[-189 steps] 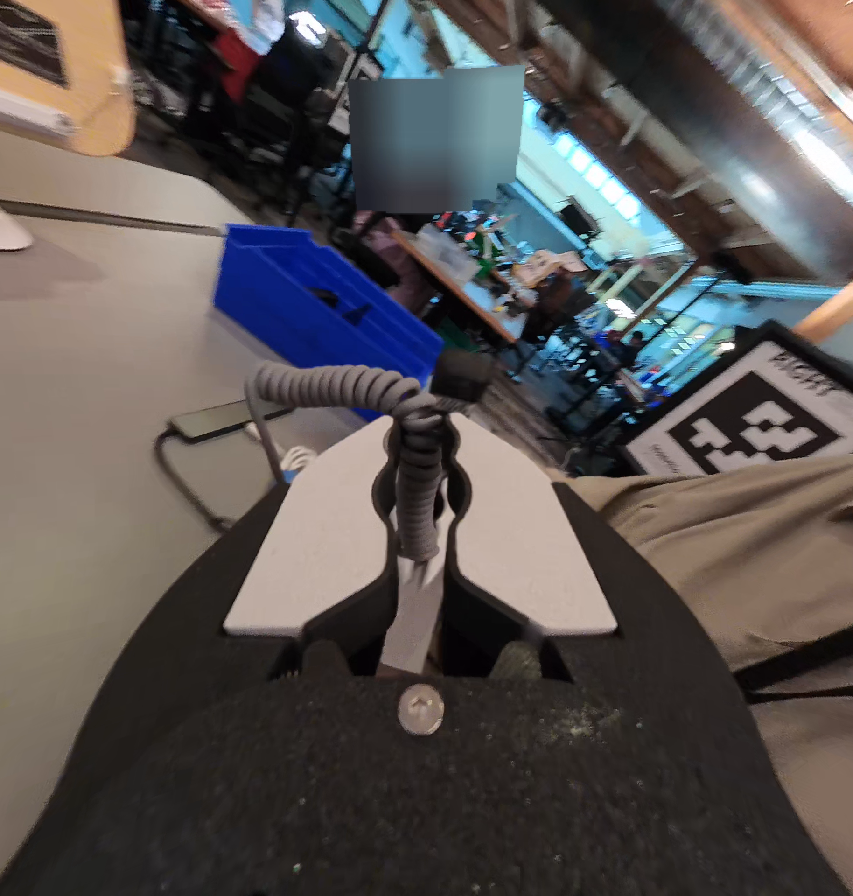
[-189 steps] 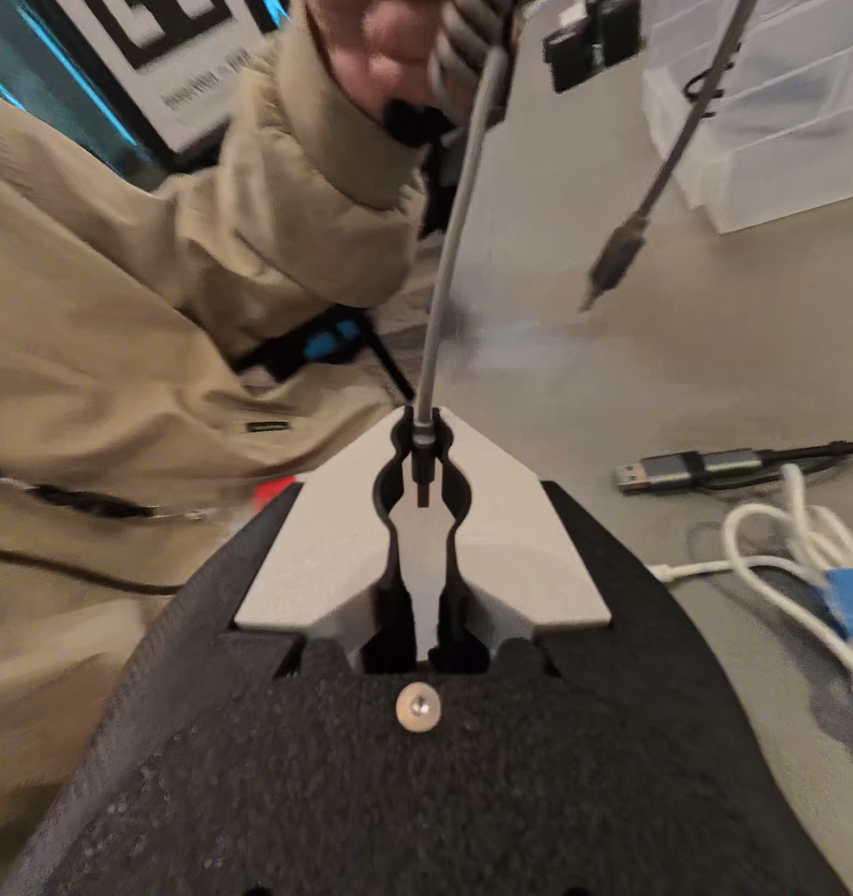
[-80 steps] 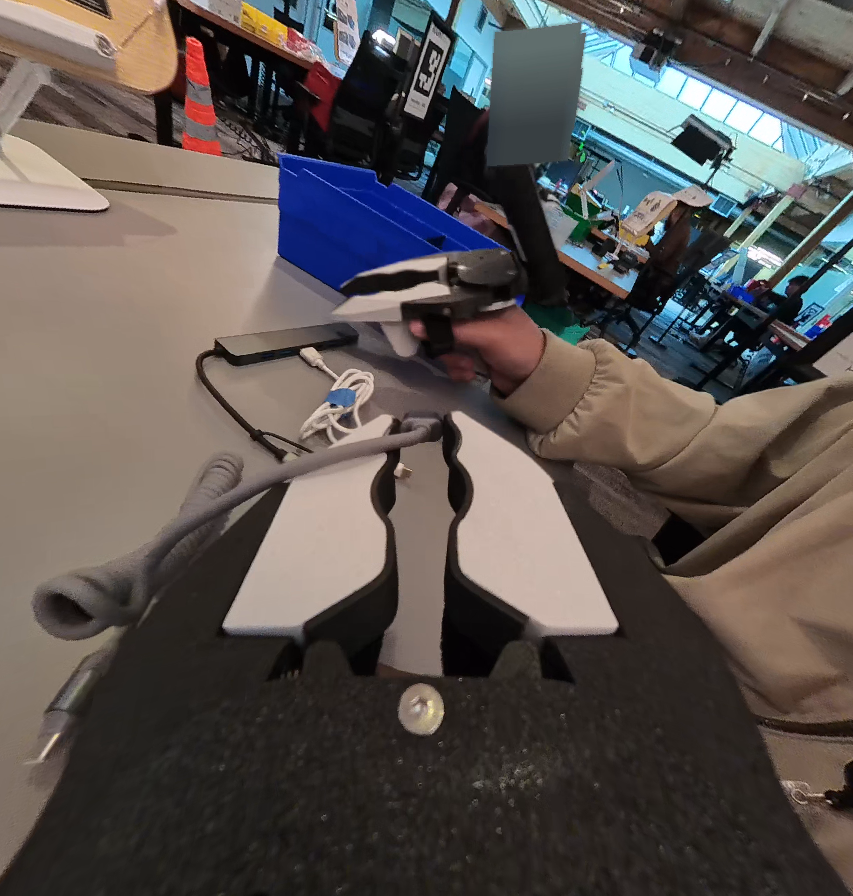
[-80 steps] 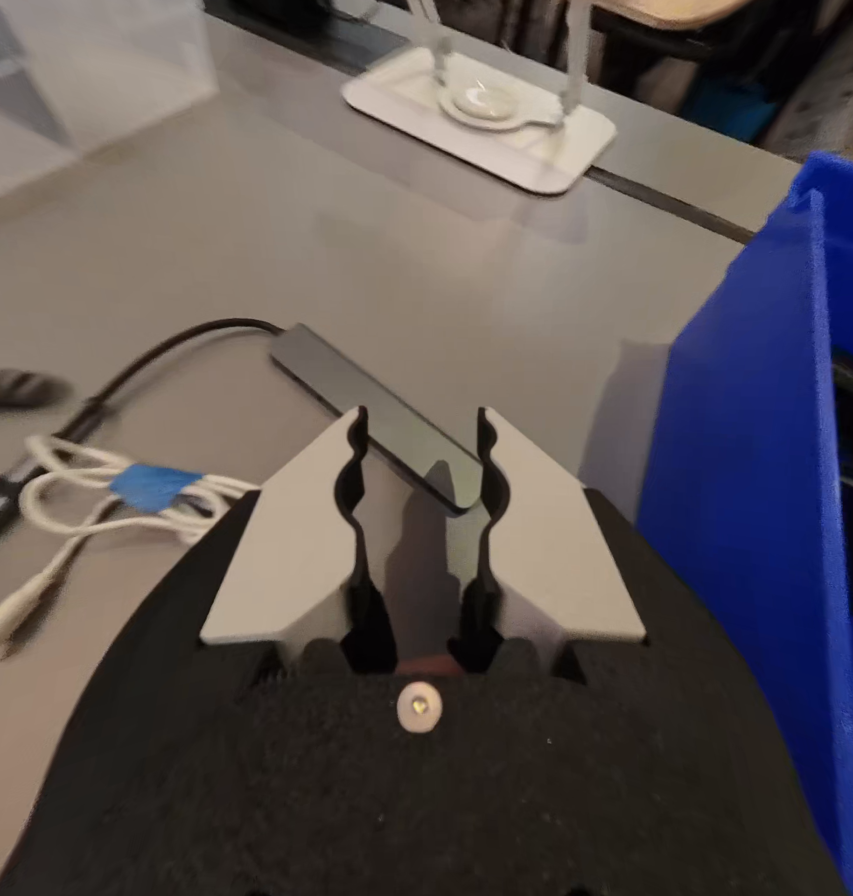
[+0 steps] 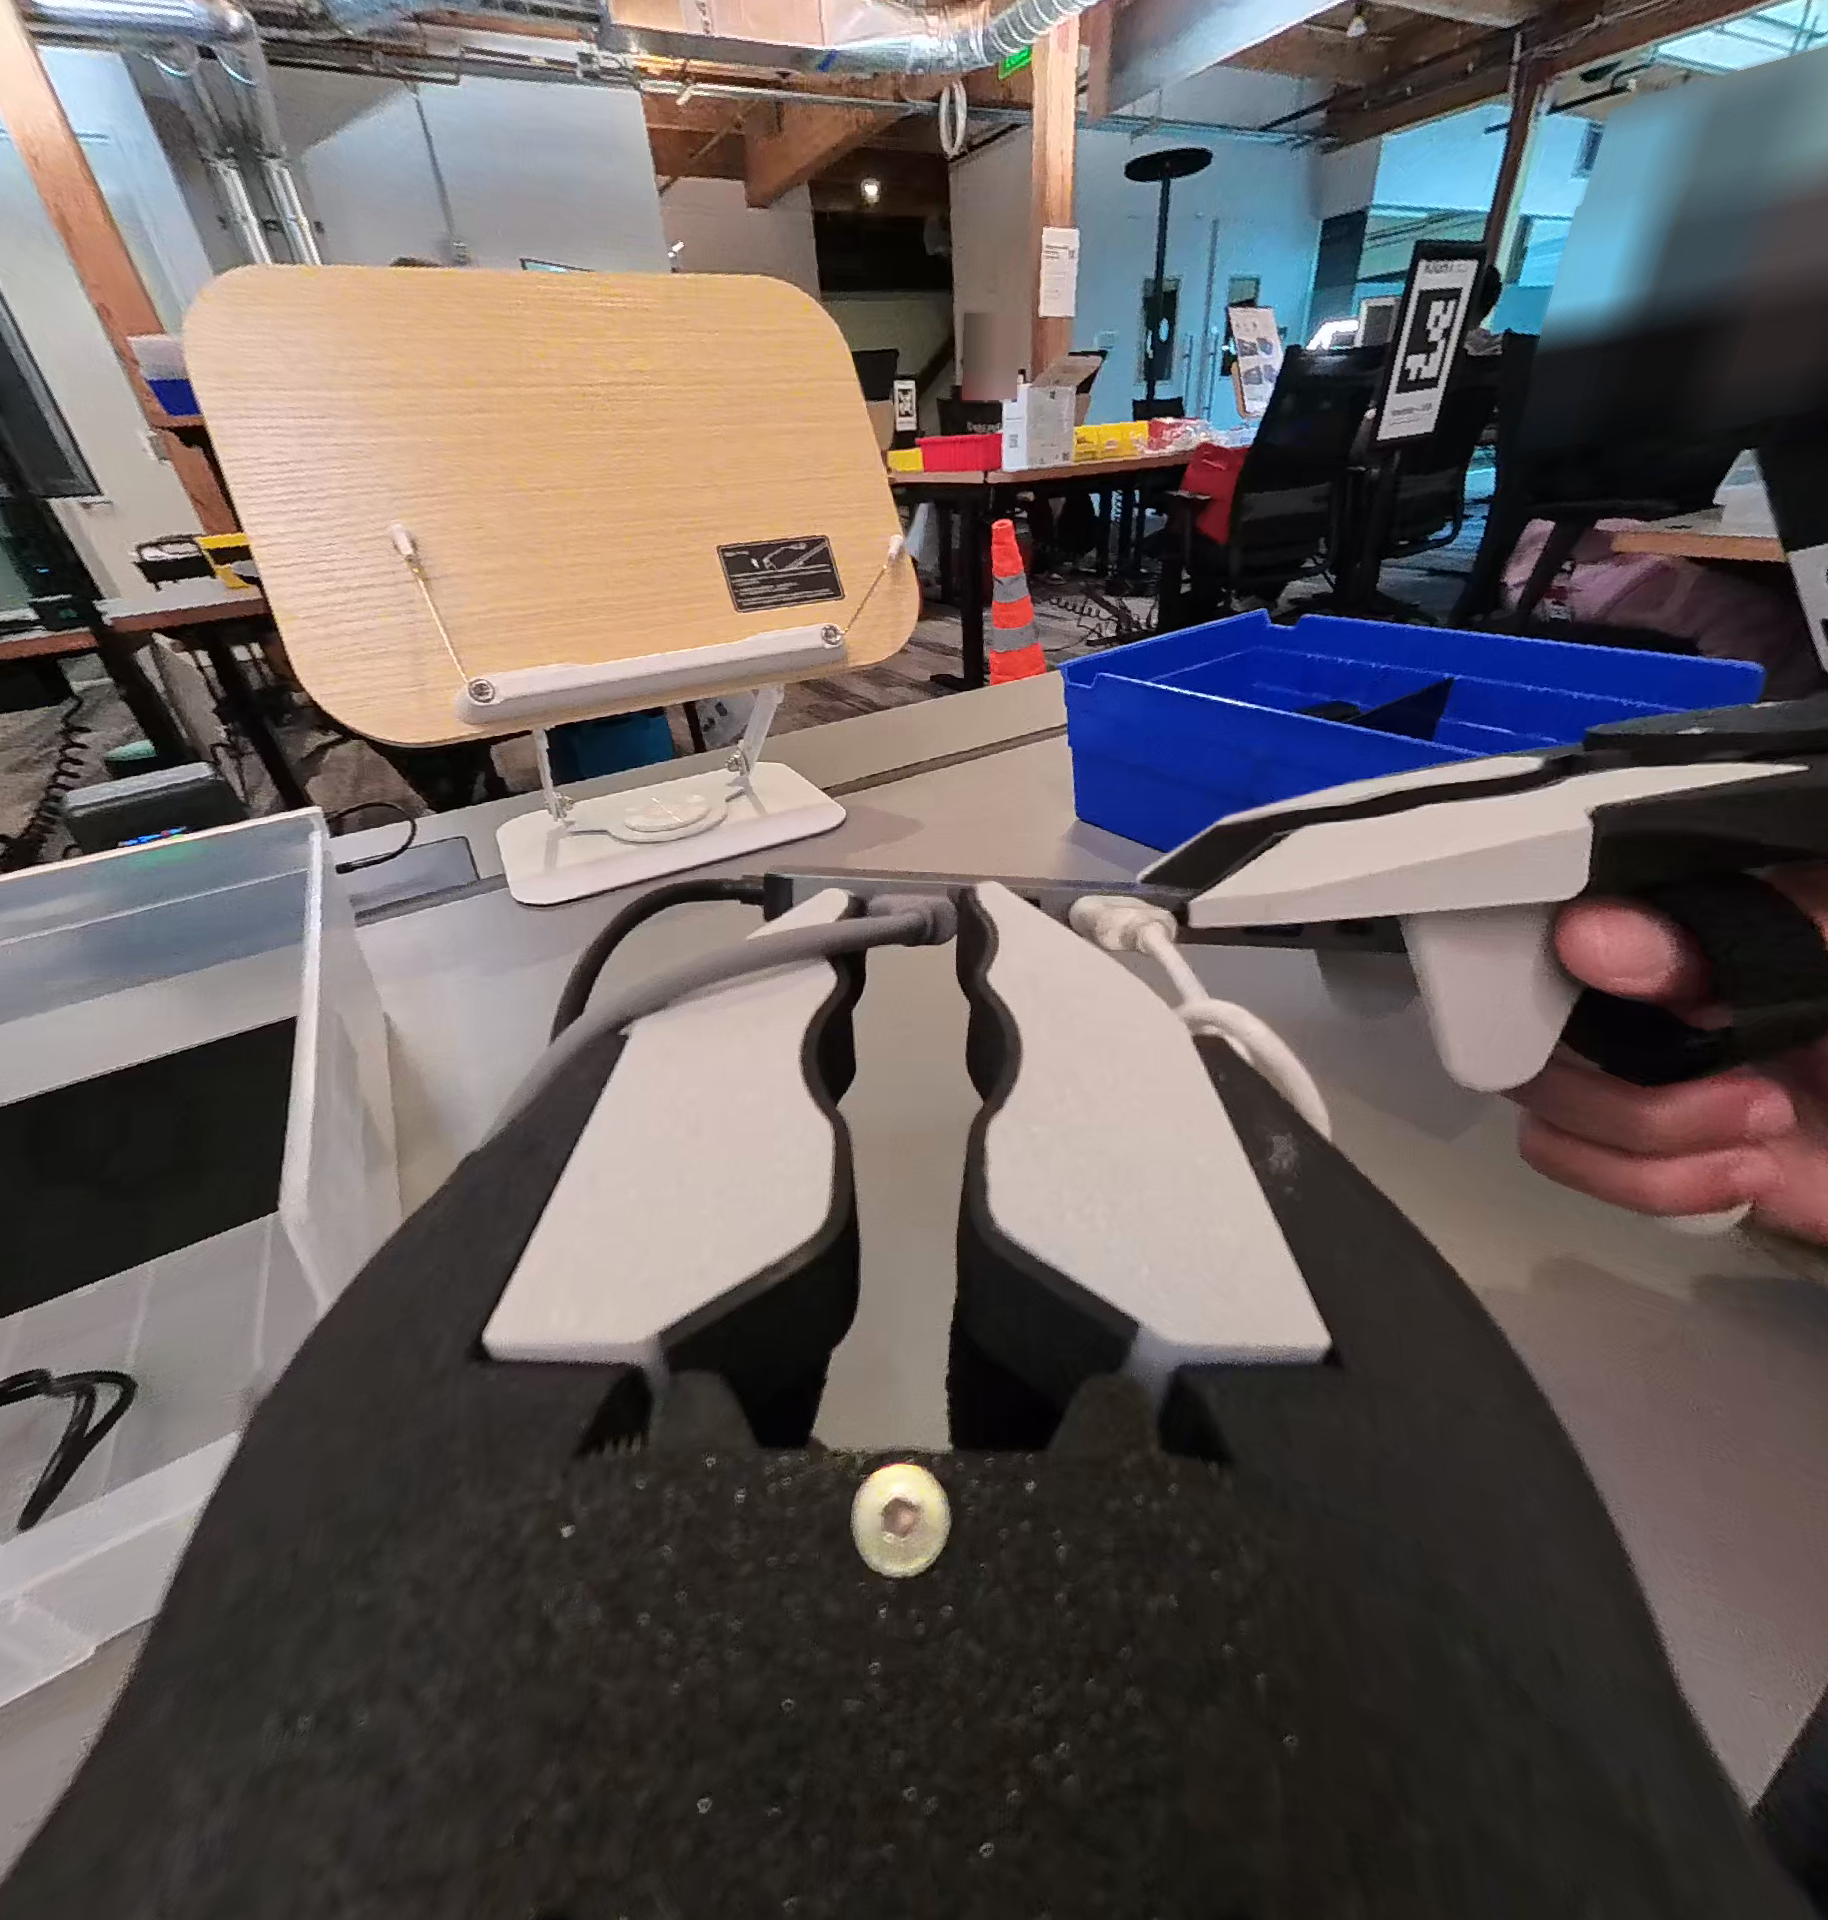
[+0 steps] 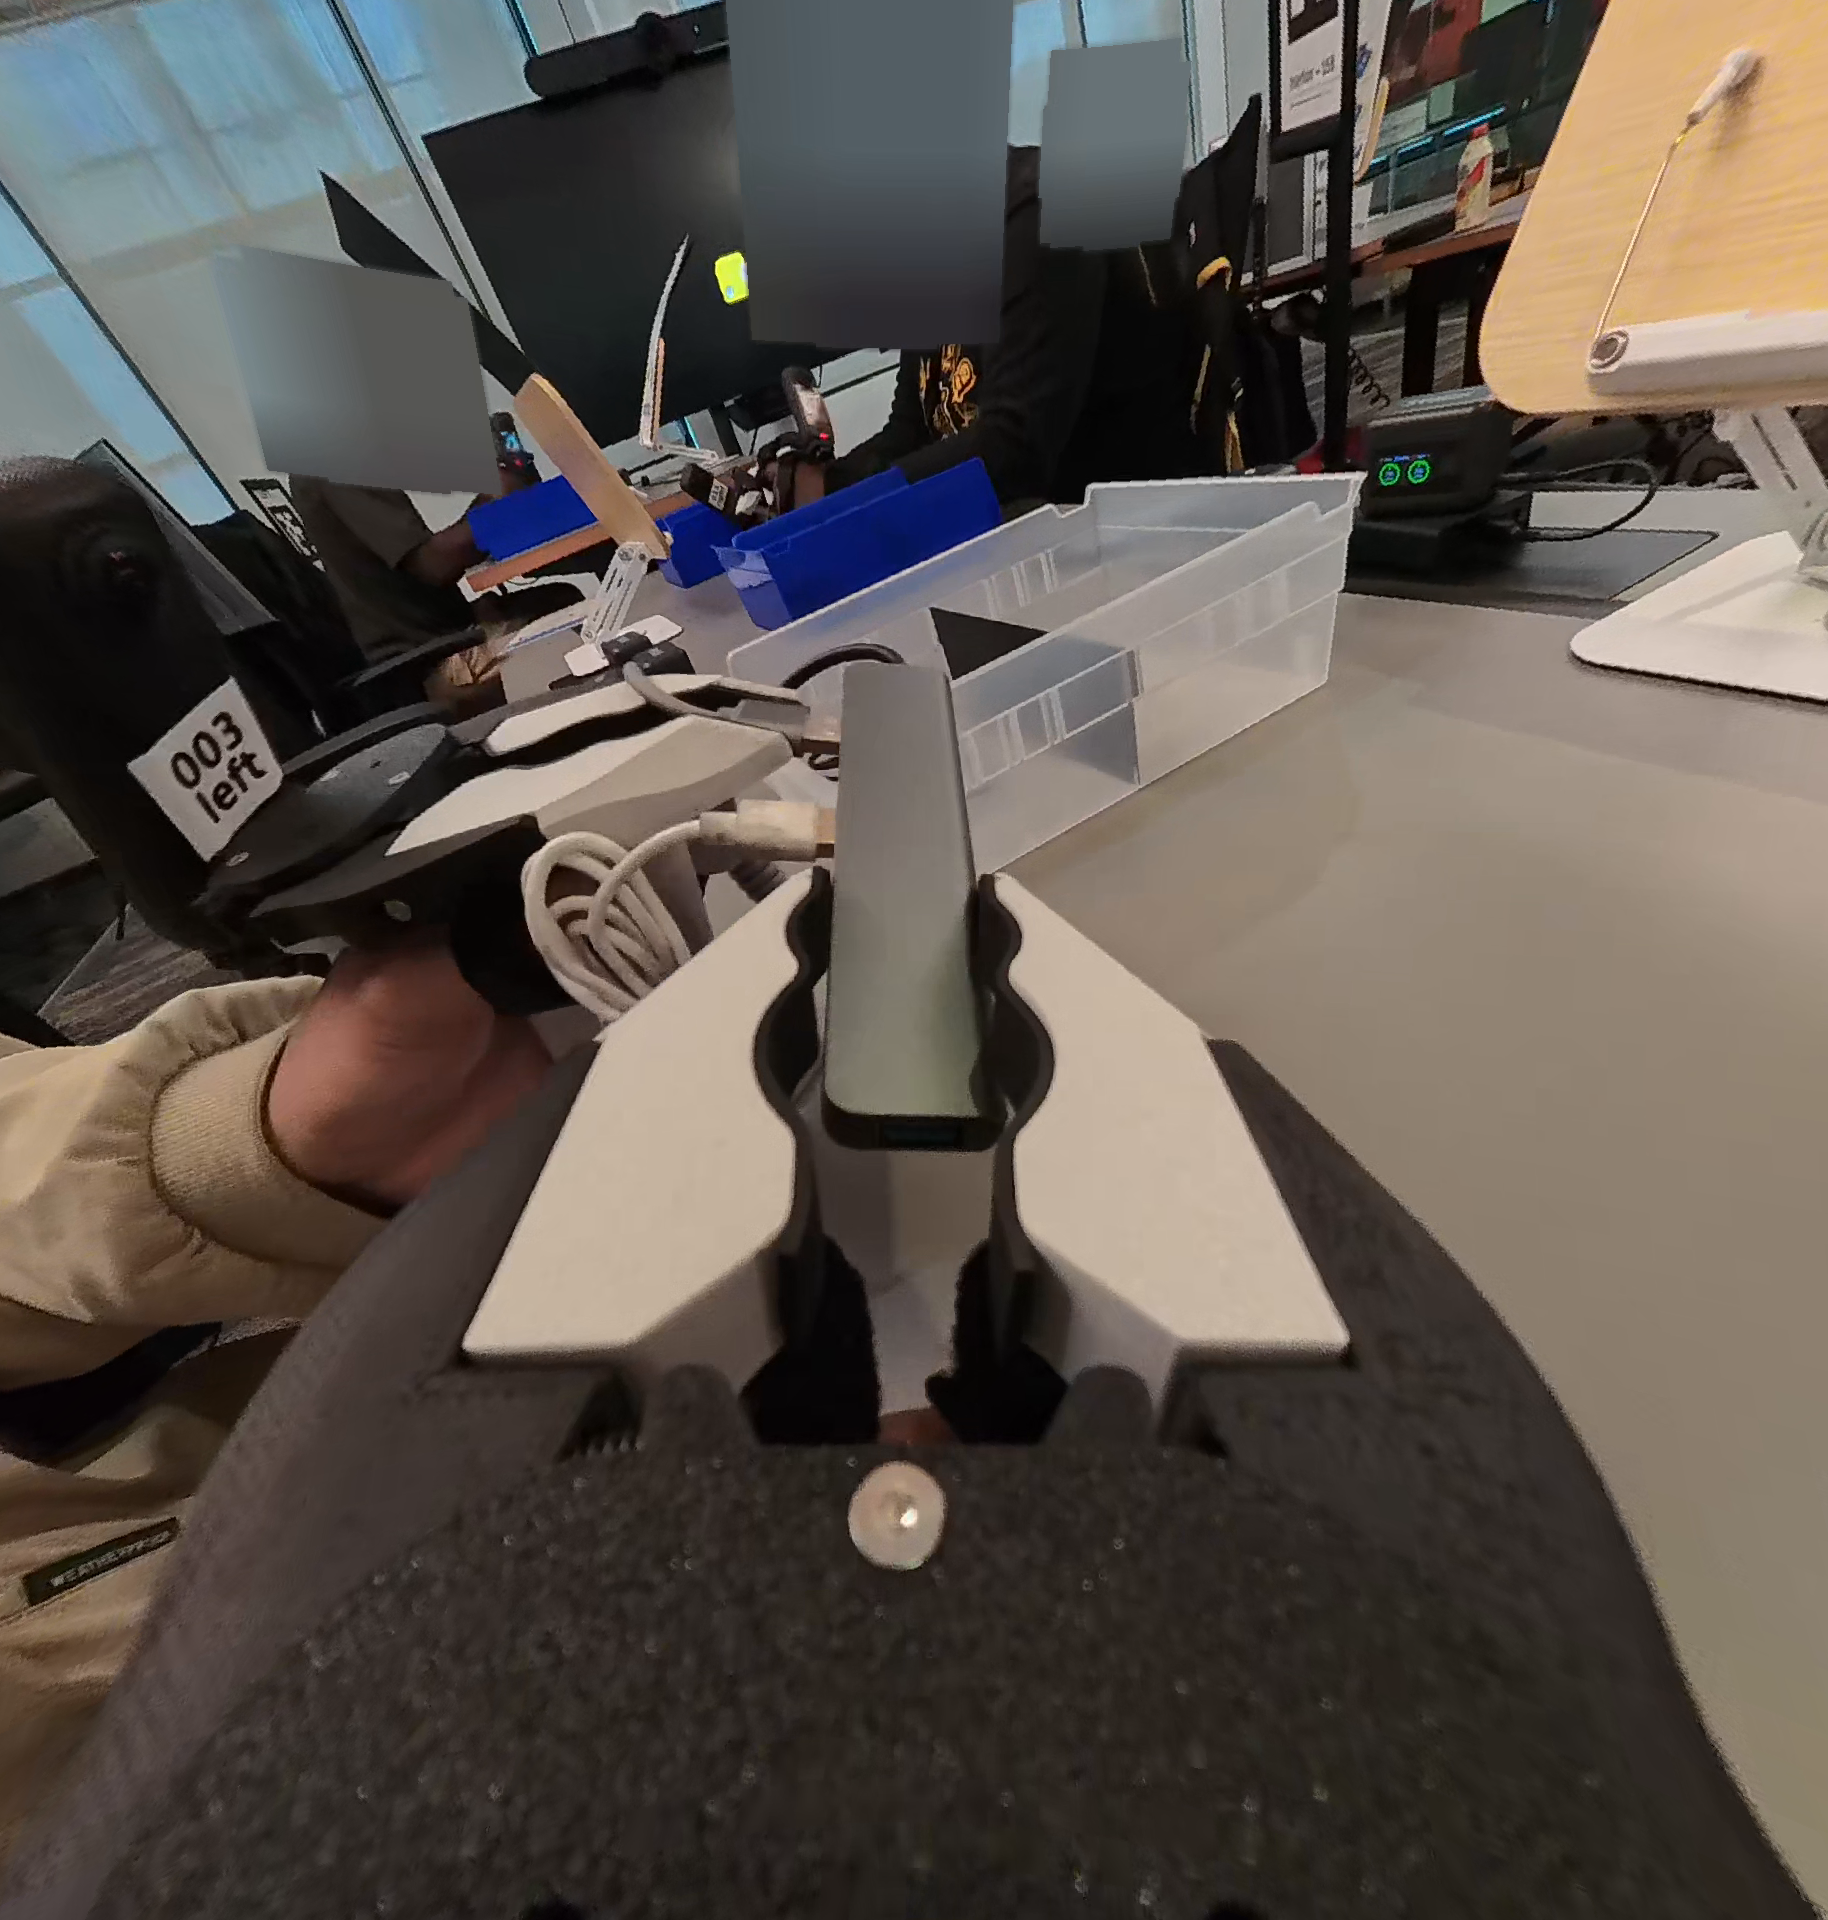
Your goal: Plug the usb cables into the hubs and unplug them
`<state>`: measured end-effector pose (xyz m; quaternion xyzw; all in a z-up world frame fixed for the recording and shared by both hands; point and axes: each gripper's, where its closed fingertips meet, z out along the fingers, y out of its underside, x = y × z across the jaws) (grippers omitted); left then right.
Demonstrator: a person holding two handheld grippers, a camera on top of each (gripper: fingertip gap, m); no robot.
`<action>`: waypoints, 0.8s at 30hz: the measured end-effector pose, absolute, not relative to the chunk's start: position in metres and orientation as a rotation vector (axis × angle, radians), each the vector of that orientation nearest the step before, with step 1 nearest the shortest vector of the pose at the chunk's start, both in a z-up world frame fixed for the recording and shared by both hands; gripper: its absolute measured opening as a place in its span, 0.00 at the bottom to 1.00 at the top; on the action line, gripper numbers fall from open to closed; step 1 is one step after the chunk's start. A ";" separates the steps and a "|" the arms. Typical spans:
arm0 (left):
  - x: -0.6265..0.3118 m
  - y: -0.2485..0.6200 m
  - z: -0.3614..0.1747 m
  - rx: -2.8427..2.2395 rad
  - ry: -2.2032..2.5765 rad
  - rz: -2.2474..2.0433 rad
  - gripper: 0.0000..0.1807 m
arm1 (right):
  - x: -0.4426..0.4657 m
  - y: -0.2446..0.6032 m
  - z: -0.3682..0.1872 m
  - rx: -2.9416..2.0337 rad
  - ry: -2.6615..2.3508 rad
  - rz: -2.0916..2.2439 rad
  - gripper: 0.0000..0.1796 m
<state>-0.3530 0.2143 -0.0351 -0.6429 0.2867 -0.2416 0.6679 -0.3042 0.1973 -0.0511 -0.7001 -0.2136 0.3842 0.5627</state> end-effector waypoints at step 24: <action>-0.316 0.176 -0.053 -1.266 1.093 -0.383 0.09 | -0.314 0.184 -0.081 -1.815 -0.635 1.215 0.16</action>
